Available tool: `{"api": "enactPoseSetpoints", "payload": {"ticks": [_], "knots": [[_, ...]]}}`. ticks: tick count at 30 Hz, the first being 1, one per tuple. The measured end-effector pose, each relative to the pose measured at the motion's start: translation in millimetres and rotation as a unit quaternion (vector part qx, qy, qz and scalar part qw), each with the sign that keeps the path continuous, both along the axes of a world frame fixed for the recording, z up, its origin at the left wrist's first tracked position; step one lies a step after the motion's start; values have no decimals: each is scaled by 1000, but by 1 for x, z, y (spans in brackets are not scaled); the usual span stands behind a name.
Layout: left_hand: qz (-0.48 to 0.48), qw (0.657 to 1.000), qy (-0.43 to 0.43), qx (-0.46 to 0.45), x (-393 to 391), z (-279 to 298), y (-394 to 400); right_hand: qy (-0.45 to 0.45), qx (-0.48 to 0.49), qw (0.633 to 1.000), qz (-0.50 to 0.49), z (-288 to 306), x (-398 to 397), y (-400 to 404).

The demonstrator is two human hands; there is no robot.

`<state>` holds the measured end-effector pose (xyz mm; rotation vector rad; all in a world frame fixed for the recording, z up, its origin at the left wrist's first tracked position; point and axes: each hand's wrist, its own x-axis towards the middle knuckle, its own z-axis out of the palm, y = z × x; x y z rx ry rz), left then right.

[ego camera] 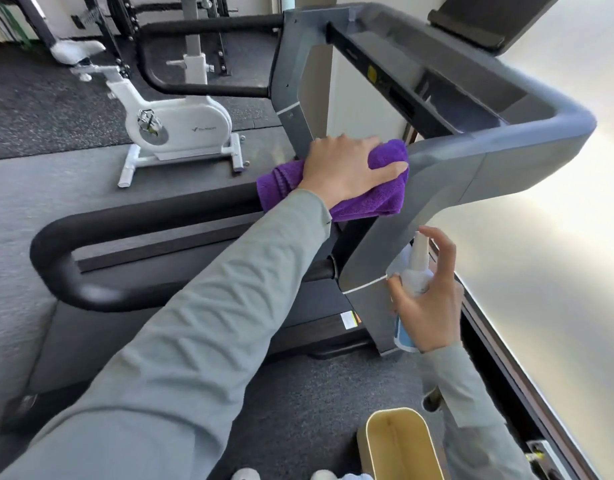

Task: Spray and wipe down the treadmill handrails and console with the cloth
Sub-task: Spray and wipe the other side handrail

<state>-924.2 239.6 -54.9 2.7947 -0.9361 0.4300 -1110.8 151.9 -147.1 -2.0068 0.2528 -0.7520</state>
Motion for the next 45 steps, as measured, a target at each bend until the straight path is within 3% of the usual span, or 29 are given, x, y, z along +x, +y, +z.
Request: {"api": "enactPoseSetpoints", "payload": {"ticks": [5, 15, 20, 25, 30, 36, 38, 41, 45], "knots": [[-8, 1000, -3, -17, -3, -4, 56, -10, -10, 1000, 0, 0, 0, 14], [117, 991, -17, -62, -20, -10, 233, 17, 0, 998, 65, -12, 23, 79], [104, 992, -56, -50, -16, -11, 195, 19, 40, 996, 76, -11, 27, 98], [66, 996, -54, -41, -16, -14, 135, 3, 5, 999, 51, -1, 24, 101], [57, 995, -41, -70, -22, -15, 170, 8, -12, 999, 53, 18, 29, 112], [134, 980, -74, -124, -35, -20, 287, -11, -36, 995, 88, 30, 40, 146], [173, 965, -67, -185, -40, -26, 317, -13, -38, 995, 88, 33, 42, 152], [187, 929, -28, -318, -47, -35, 336, -23, -48, 997, 62, 42, 43, 152], [173, 919, -21, -354, -49, -41, 335, -52, -104, 992, 41, 52, 45, 151]]}}
